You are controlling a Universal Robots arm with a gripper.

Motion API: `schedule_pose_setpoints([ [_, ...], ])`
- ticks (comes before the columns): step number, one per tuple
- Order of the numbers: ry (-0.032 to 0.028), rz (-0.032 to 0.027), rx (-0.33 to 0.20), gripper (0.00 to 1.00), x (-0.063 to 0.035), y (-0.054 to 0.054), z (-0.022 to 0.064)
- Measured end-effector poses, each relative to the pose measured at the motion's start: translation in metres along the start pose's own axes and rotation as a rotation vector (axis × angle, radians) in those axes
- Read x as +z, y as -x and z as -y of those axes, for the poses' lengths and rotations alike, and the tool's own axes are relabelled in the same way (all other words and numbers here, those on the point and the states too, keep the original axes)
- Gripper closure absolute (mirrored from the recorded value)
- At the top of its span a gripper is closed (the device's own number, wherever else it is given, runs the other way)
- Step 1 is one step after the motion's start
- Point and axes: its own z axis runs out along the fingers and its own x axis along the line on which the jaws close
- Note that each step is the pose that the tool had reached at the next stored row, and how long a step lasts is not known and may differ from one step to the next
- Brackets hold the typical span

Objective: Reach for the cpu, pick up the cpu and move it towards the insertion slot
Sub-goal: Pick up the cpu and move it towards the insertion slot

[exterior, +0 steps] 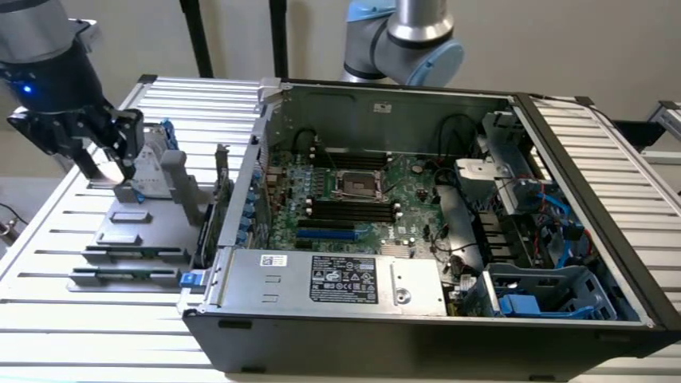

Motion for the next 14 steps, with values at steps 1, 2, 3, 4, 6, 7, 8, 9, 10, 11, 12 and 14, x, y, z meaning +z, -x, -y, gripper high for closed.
schedule_pose_setpoints([
  [1, 0.0, -0.0001, 0.0, 0.46, -0.0046, 0.004, -0.0001],
  [2, -0.0001, -0.0008, 0.0, 0.46, -0.0093, 0.008, -0.0001],
  [3, 0.0002, -0.0012, 0.0, 0.46, -0.0138, 0.013, -0.0001],
  [4, 0.0005, -0.0018, 0.0, 0.46, -0.0183, 0.017, -0.0002],
  [6, 0.0017, -0.0033, 0.0, 0.46, -0.0271, 0.026, -0.0003],
  [7, 0.0026, -0.0042, 0.0, 0.46, -0.0313, 0.03, -0.0003],
  [8, 0.0035, -0.005, 0.0, 0.46, -0.0355, 0.035, -0.0003],
  [9, 0.0047, -0.0056, 0.0, 0.46, -0.0391, 0.039, -0.0003],
  [10, 0.0064, -0.0062, 0.0, 0.46, -0.0427, 0.044, -0.0004],
  [11, 0.0084, -0.0063, 0.0, 0.46, -0.0452, 0.049, -0.0004],
  [12, 0.0108, -0.0066, 0.0, 0.46, -0.0475, 0.053, -0.0003],
  [14, 0.0174, -0.0064, 0.0, 0.46, -0.0509, 0.062, -0.0003],
])
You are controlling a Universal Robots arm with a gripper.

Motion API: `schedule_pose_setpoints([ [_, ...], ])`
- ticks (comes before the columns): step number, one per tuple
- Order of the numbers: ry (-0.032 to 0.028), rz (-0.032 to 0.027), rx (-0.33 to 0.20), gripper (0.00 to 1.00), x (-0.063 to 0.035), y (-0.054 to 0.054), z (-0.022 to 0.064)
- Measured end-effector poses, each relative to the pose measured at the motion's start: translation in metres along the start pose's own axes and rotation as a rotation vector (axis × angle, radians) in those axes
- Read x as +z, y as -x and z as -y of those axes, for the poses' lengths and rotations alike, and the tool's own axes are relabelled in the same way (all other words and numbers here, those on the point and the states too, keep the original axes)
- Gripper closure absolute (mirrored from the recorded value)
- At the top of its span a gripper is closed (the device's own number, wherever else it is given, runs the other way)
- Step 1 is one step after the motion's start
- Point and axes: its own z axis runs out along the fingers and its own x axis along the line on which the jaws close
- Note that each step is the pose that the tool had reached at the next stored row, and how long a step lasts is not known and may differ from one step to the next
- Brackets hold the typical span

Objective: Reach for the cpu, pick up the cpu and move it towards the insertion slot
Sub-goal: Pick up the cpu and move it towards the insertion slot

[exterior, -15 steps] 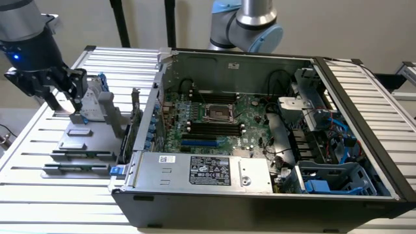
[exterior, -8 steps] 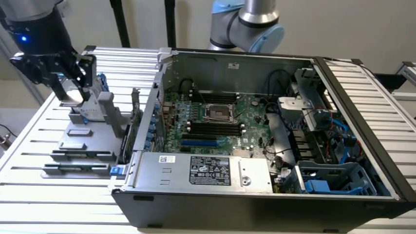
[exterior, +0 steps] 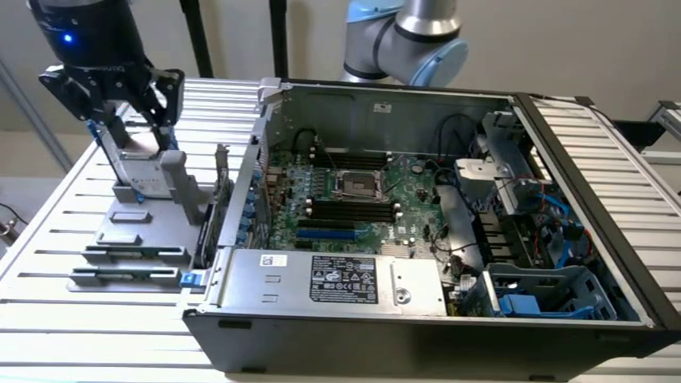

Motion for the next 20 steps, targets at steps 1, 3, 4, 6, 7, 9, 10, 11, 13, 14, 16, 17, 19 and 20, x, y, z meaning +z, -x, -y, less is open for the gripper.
schedule_pose_setpoints([
  [1, 0.0037, 0.0, 0.0, 0.46, -0.0017, 0.005, 0.0],
  [3, 0.0109, 0.0, 0.0, 0.46, -0.0049, 0.014, 0.0],
  [4, 0.0145, 0.0001, 0.0, 0.46, -0.0065, 0.018, 0.0],
  [6, 0.0218, 0.0002, 0.0, 0.46, -0.0098, 0.027, 0.0],
  [7, 0.0255, 0.0003, 0.0, 0.46, -0.0114, 0.032, 0.0],
  [9, 0.0325, 0.0004, 0.0, 0.46, -0.0145, 0.041, 0.0],
  [10, 0.0359, 0.0004, -0.001, 0.46, -0.016, 0.046, 0.0],
  [11, 0.0393, 0.0005, -0.001, 0.46, -0.0174, 0.05, 0.0],
  [13, 0.0454, 0.0004, -0.001, 0.46, -0.02, 0.059, 0.0],
  [14, 0.0485, 0.0005, -0.001, 0.46, -0.0211, 0.063, 0.0001],
  [16, 0.0542, 0.0004, -0.001, 0.46, -0.0232, 0.073, 0.0001],
  [17, 0.0568, 0.0003, -0.001, 0.46, -0.0241, 0.077, 0.0002],
  [19, 0.0613, 0.0001, -0.001, 0.46, -0.0256, 0.086, 0.0003],
  [20, 0.0633, 0.0001, -0.001, 0.46, -0.0261, 0.091, 0.0003],
])
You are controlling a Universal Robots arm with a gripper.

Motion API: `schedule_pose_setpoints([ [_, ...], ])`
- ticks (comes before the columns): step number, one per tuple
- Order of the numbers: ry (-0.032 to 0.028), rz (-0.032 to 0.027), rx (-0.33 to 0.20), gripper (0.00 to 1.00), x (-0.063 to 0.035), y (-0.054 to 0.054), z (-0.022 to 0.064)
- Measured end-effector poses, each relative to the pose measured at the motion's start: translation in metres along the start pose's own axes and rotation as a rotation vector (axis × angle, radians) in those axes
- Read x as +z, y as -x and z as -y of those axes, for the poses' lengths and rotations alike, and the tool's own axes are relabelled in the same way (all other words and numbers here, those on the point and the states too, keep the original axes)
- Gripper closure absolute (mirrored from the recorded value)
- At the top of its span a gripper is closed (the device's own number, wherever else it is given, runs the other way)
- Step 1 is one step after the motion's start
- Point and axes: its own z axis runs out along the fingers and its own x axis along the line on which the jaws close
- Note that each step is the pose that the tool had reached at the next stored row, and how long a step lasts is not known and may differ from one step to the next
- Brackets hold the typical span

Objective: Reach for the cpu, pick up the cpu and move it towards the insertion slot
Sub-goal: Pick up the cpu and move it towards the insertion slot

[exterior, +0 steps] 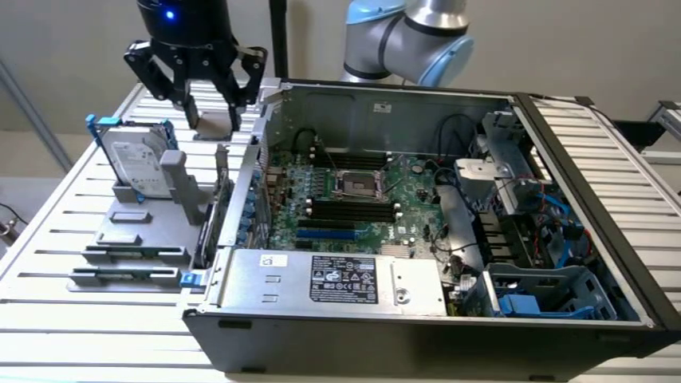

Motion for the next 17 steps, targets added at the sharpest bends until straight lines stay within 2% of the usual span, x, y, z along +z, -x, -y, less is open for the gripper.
schedule_pose_setpoints([
  [6, 0.0085, -0.0005, 0.0, 0.46, -0.0023, 0.027, 0.0002],
  [13, 0.0157, -0.0007, 0.0, 0.46, -0.0035, 0.059, 0.0006],
  [17, 0.0178, -0.0009, 0.0, 0.46, -0.0039, 0.077, 0.0008],
])
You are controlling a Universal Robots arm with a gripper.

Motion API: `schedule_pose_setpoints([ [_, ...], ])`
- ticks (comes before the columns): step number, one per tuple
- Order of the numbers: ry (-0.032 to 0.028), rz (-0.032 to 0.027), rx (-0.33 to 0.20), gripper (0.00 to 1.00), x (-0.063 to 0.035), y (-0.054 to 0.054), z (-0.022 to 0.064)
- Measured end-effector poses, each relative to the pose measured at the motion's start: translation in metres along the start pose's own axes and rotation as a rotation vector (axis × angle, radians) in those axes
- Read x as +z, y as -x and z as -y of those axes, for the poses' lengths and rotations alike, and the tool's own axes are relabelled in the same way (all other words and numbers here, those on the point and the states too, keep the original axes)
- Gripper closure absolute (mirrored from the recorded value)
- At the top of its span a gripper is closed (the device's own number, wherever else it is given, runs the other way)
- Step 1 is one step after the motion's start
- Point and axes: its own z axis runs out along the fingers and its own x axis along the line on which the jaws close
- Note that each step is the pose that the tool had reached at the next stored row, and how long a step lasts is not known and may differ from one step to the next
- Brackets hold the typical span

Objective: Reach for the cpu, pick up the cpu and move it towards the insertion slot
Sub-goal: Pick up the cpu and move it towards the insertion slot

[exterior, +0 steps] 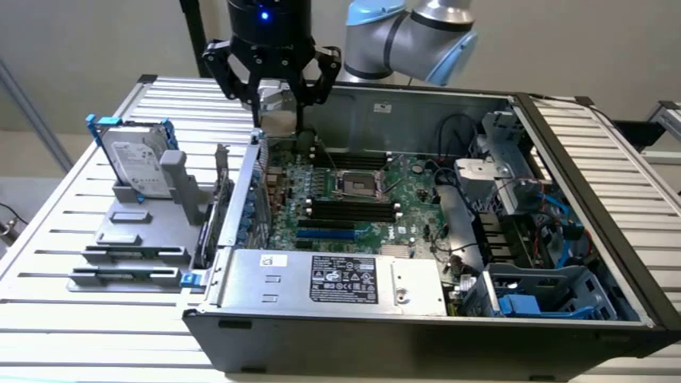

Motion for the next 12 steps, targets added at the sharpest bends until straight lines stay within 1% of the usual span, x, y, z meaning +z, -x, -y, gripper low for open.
schedule_pose_setpoints([
  [9, 0.0003, -0.0009, 0.0, 0.46, -0.0005, 0.041, 0.0],
  [12, 0.0002, -0.0011, 0.0, 0.46, 0.0002, 0.054, -0.0026],
])
